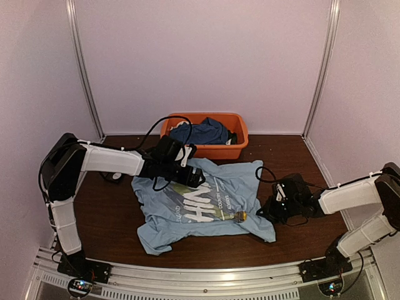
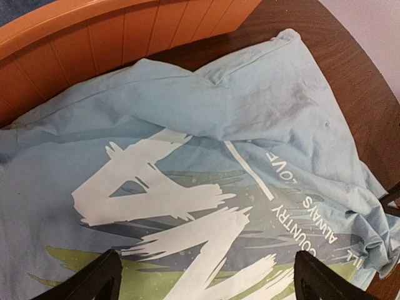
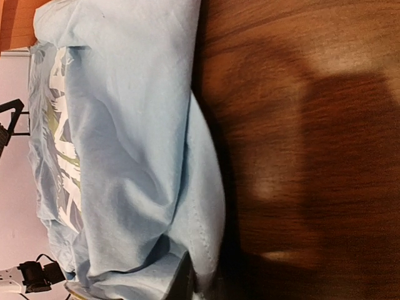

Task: Pin the brooch onto the clothing
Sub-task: Move the clothing with brooches to the center of the board, then pick up the brooch from the brooch box.

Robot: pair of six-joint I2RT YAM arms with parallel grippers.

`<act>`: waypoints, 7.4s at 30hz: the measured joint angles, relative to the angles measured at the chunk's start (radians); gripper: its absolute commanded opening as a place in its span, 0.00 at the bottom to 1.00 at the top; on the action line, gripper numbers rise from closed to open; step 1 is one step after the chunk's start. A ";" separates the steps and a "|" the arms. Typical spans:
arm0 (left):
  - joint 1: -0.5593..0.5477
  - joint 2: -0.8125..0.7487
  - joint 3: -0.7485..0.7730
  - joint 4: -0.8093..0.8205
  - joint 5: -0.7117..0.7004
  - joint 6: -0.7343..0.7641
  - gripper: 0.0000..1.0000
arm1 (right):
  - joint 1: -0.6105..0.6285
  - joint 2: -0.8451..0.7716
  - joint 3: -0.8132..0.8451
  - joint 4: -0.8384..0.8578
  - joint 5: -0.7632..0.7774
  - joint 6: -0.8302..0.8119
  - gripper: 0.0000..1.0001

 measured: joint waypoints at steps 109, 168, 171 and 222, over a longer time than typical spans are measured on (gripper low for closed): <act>0.442 -0.242 -0.124 -0.396 -0.465 -0.155 0.96 | 0.161 0.023 0.556 -0.371 0.402 -0.412 0.89; 0.547 0.001 -0.020 -0.363 -0.387 -0.114 0.77 | 0.244 0.033 0.545 -0.414 0.470 -0.412 0.85; 0.547 0.001 -0.020 -0.363 -0.394 -0.115 0.77 | 0.244 0.033 0.545 -0.420 0.470 -0.412 0.85; 0.552 0.005 -0.040 -0.331 -0.385 -0.130 0.59 | 0.249 0.050 0.545 -0.424 0.472 -0.411 0.85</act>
